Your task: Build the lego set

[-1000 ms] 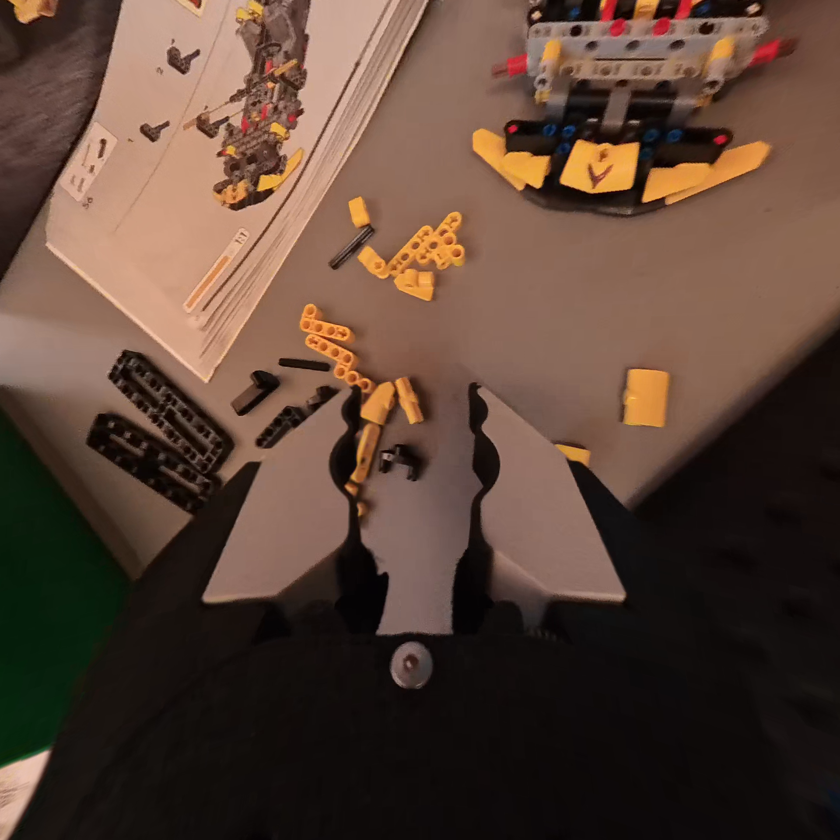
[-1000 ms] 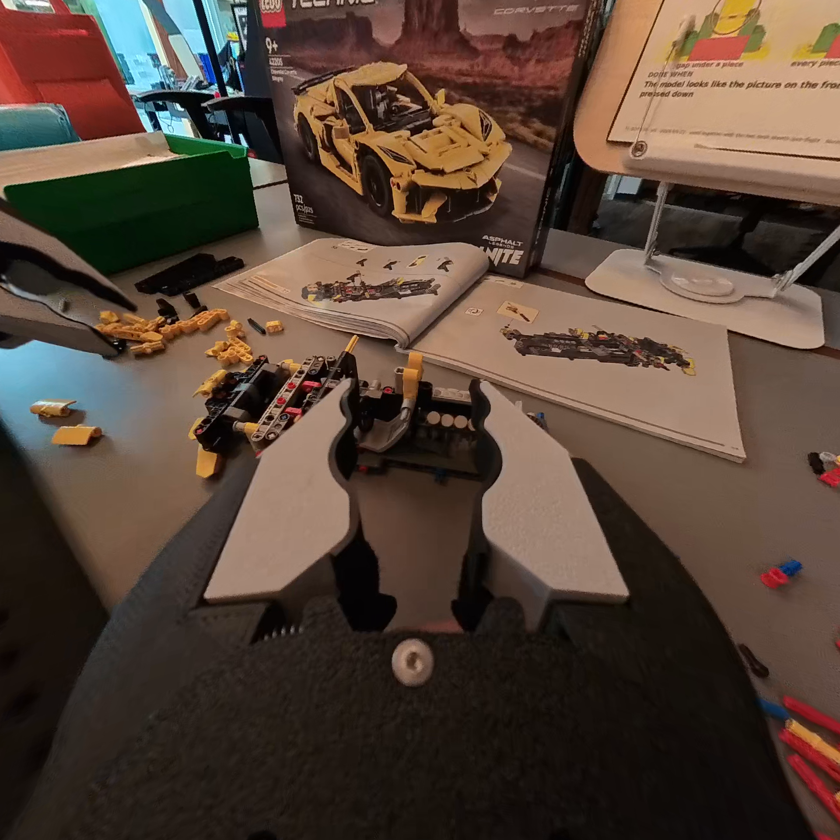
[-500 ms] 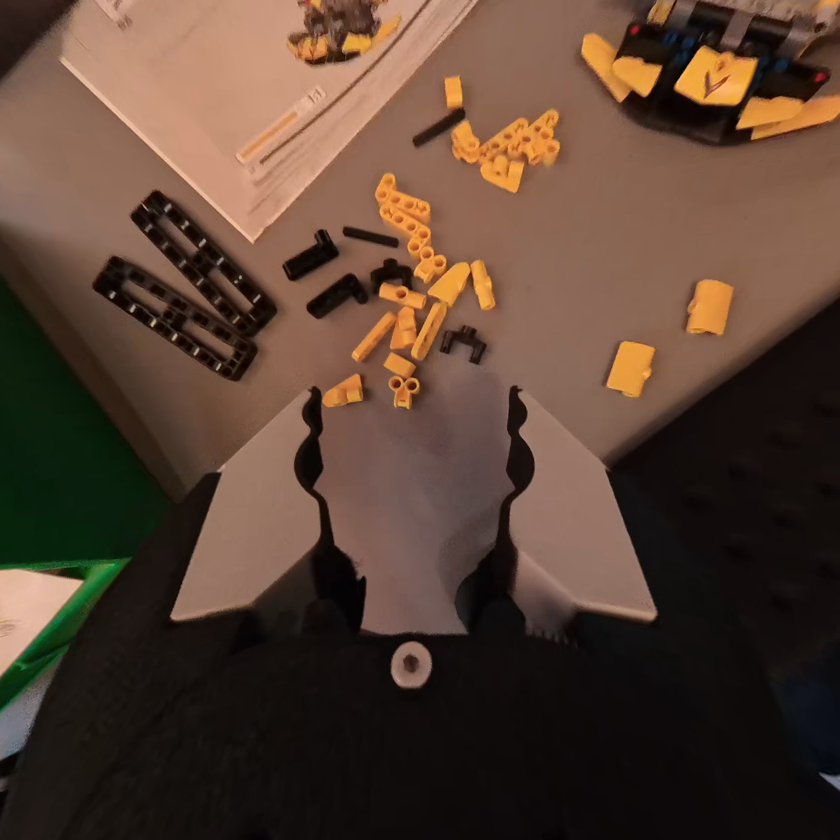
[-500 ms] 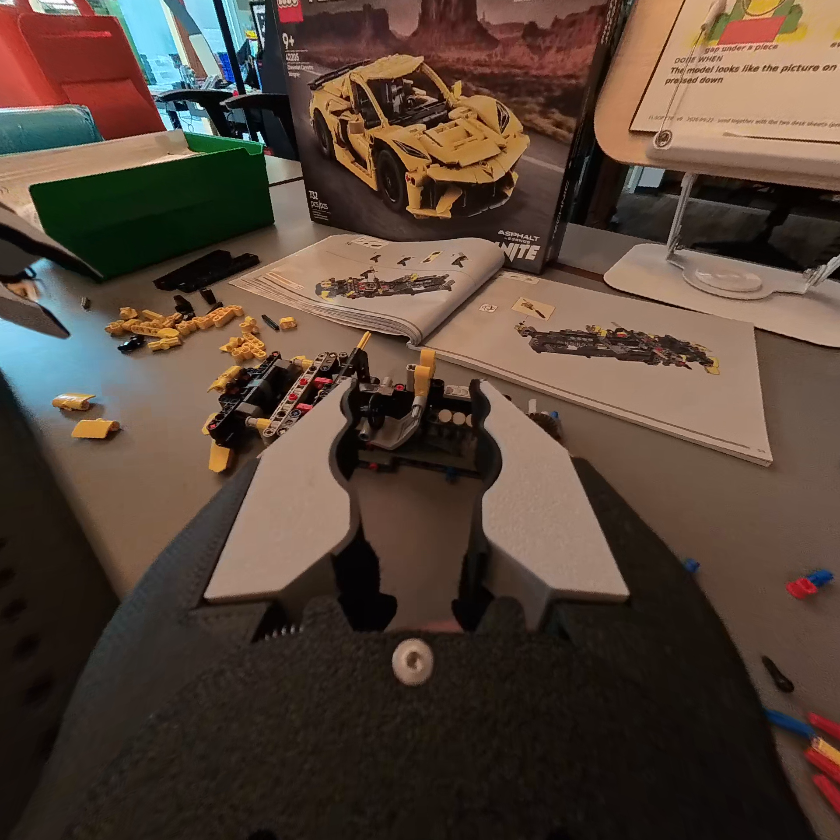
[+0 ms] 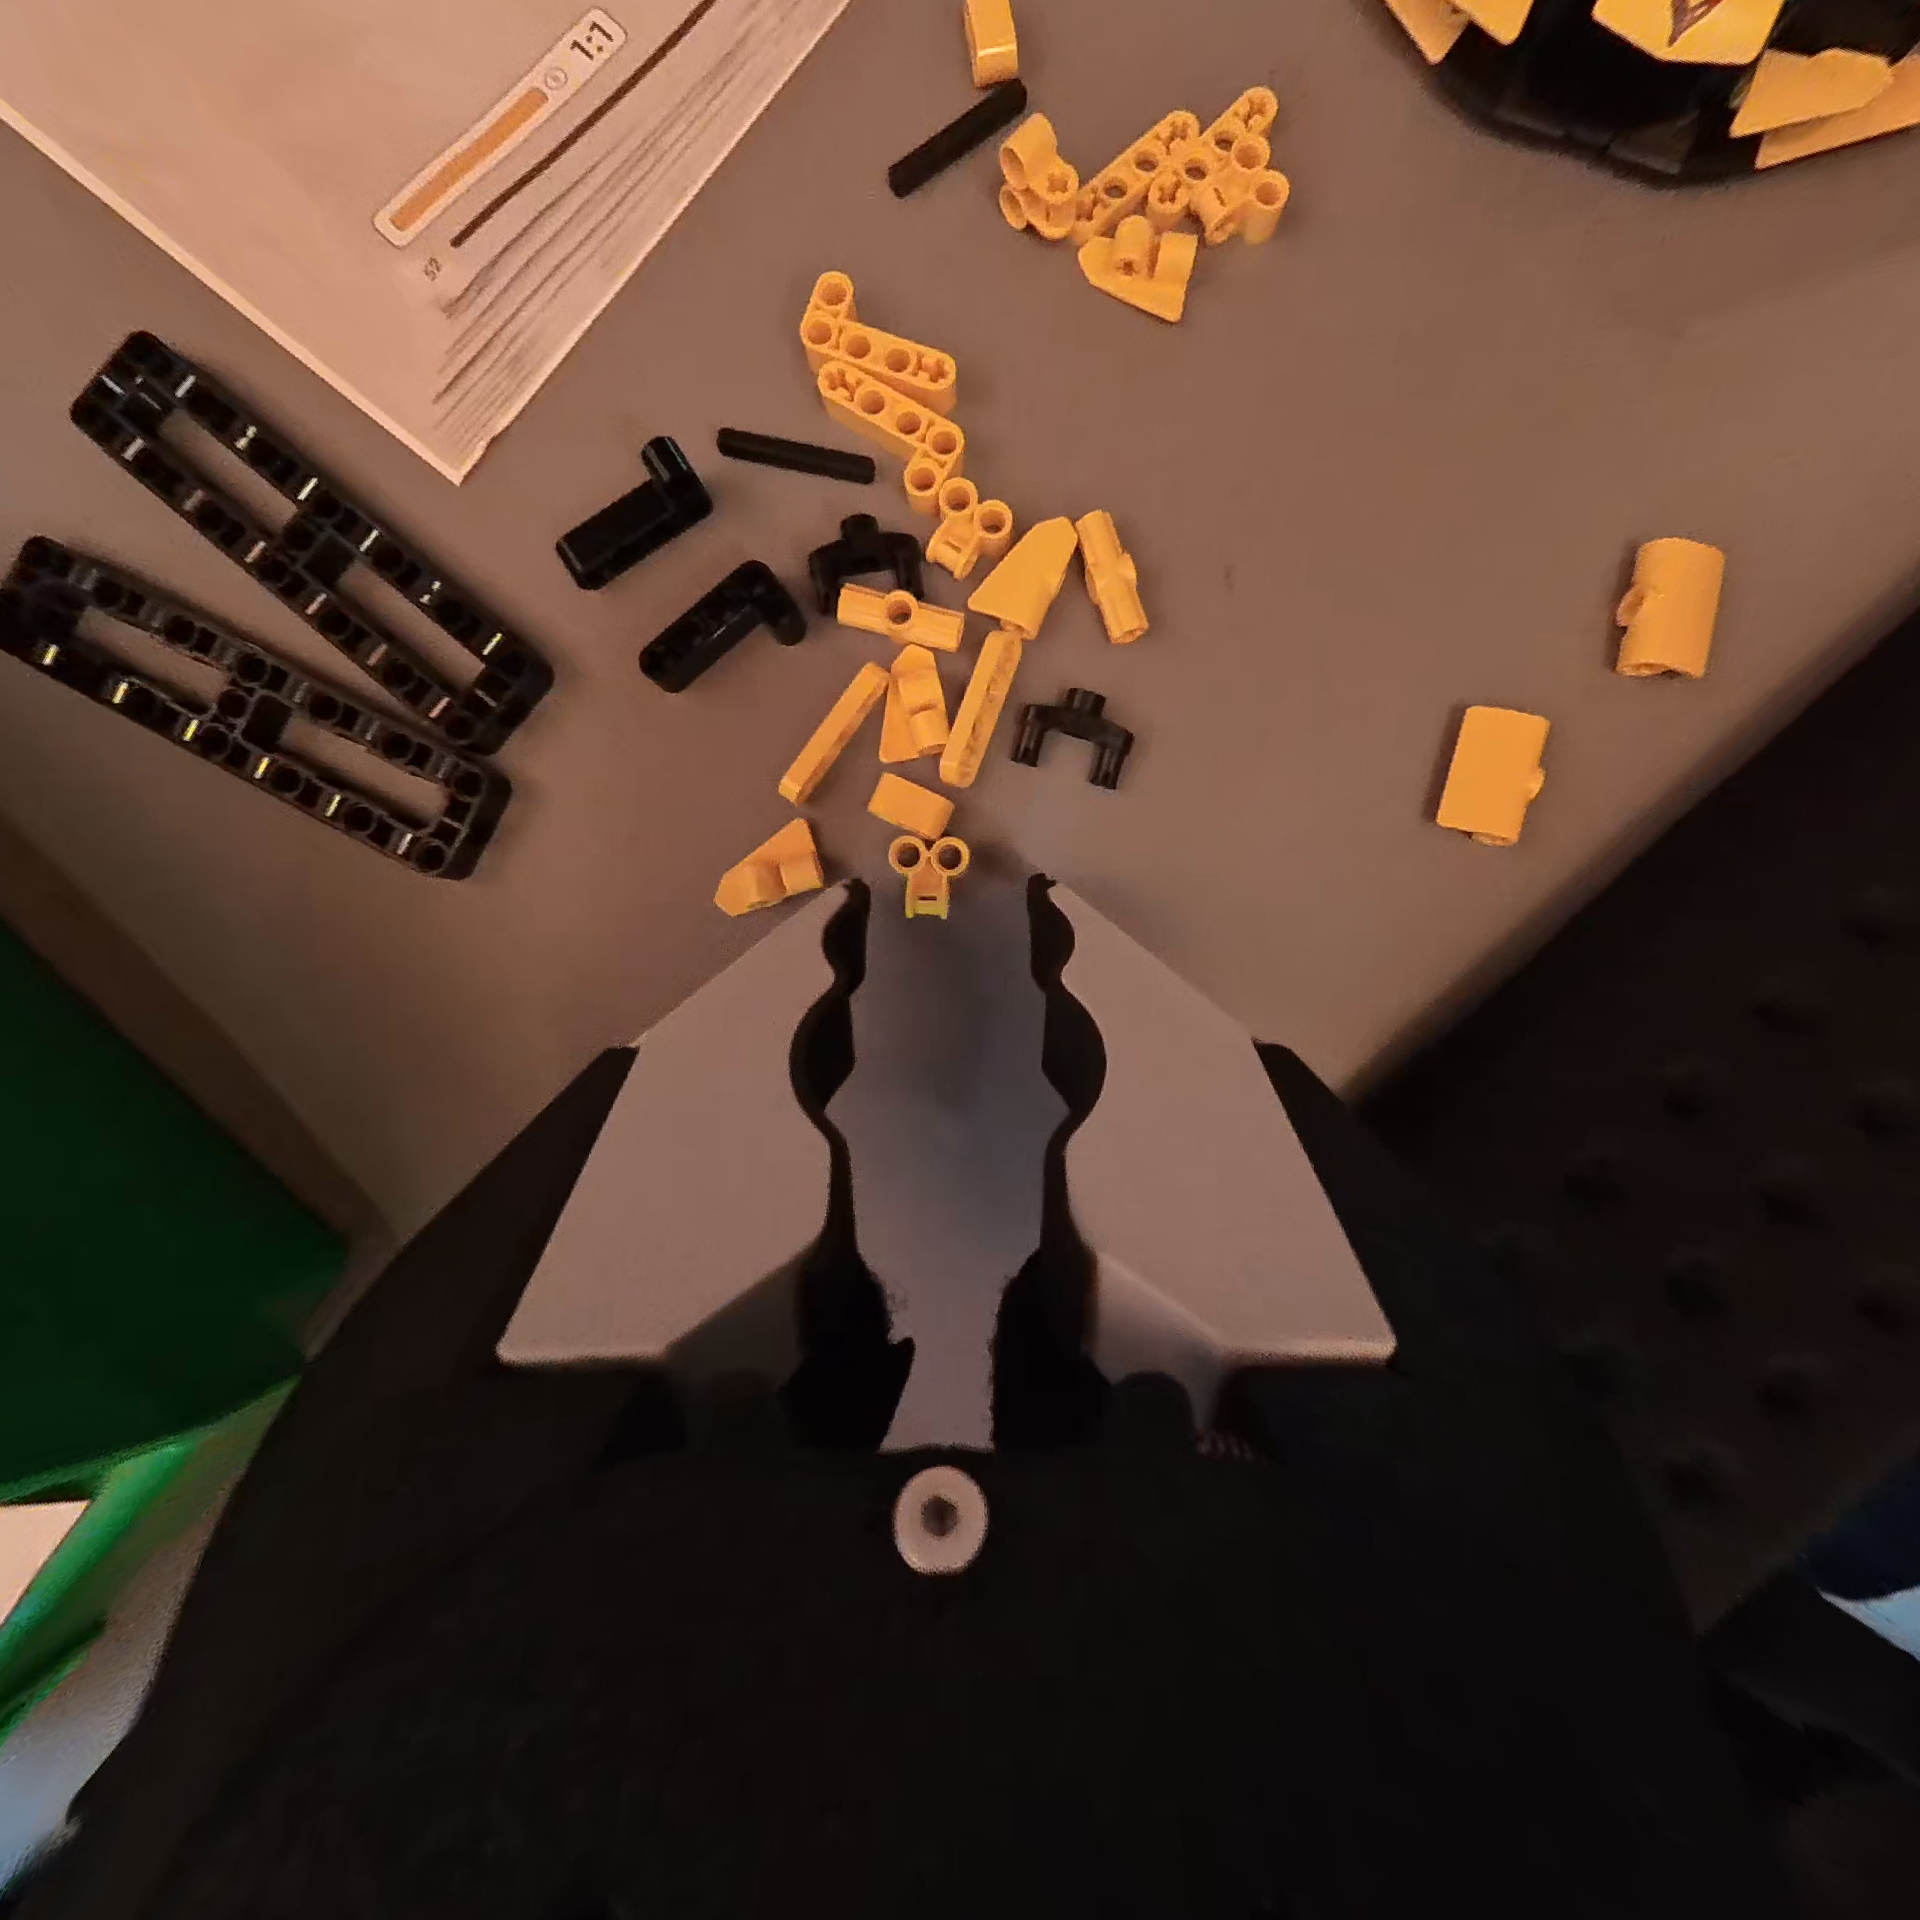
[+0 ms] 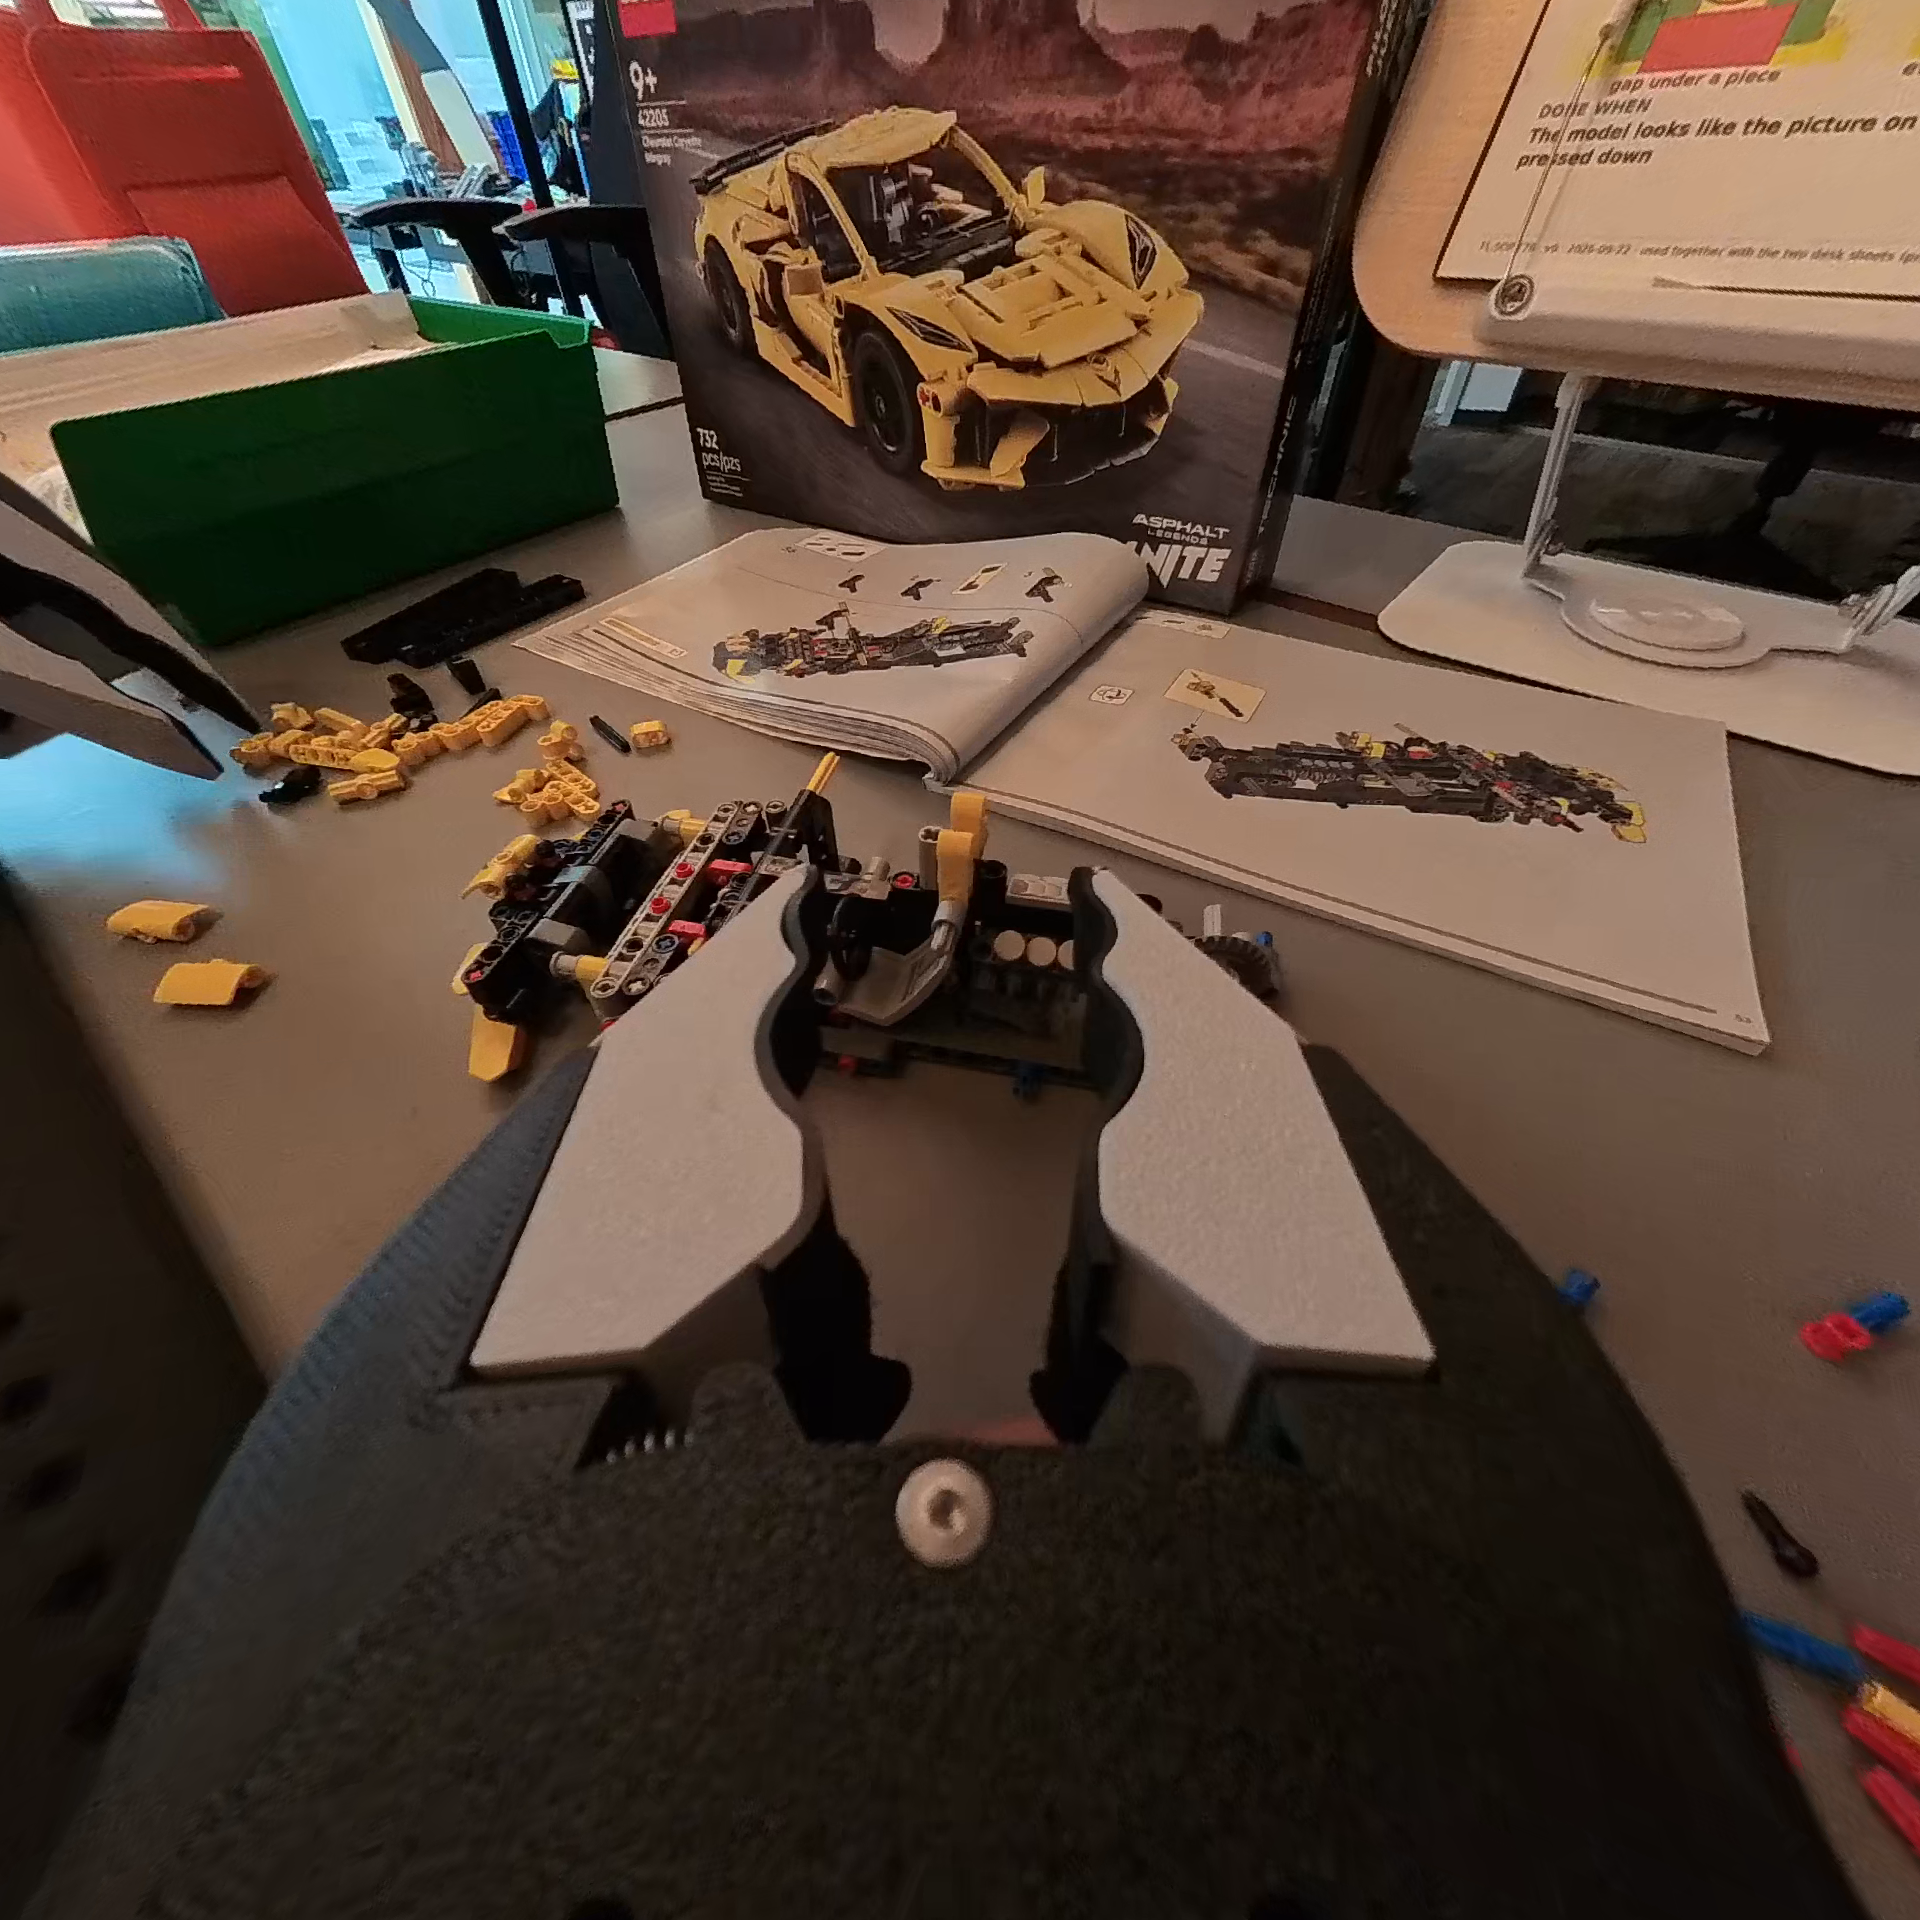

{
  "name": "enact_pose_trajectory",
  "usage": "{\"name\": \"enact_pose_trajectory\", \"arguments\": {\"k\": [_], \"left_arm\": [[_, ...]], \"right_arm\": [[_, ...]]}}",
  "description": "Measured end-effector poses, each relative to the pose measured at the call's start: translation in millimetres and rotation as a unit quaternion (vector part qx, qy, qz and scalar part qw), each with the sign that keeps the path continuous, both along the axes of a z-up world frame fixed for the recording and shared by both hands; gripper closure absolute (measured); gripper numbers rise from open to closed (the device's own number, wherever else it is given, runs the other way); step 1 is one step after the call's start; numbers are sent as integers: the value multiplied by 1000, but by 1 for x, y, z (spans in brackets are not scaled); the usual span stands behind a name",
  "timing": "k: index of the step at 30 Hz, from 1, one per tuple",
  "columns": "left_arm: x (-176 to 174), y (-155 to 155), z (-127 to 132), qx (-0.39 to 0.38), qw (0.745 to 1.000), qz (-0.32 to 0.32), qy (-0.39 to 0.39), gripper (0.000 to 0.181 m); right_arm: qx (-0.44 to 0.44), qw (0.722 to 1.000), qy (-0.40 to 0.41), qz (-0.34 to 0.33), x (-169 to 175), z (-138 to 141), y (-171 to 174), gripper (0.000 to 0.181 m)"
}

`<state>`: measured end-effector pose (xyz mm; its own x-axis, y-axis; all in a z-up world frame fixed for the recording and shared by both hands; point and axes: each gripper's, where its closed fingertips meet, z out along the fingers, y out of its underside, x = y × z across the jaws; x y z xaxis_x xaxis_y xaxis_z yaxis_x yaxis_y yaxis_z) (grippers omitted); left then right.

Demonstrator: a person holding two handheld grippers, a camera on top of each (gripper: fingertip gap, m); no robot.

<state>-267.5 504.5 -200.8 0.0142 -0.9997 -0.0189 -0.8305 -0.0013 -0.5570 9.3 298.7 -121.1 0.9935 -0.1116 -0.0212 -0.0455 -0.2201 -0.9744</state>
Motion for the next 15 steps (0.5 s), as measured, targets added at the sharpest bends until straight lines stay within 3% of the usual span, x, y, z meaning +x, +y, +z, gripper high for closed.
{"name": "enact_pose_trajectory", "arguments": {"k": [1, 10, 15], "left_arm": [[0, -1, 1, 1, 1000, -3, -3, 154], [5, 0, -1, -1, 1000, -10, -19, 170], [22, -11, 32, 29, 996, -49, -64, 172]], "right_arm": [[-1, 1000, 0, 0, 0, 0, 0, 135], [-2, 1000, 5, 4, 0, -1, 1, 135], [-1, 1000, 9, 7, -1, -1, 1, 136]]}}
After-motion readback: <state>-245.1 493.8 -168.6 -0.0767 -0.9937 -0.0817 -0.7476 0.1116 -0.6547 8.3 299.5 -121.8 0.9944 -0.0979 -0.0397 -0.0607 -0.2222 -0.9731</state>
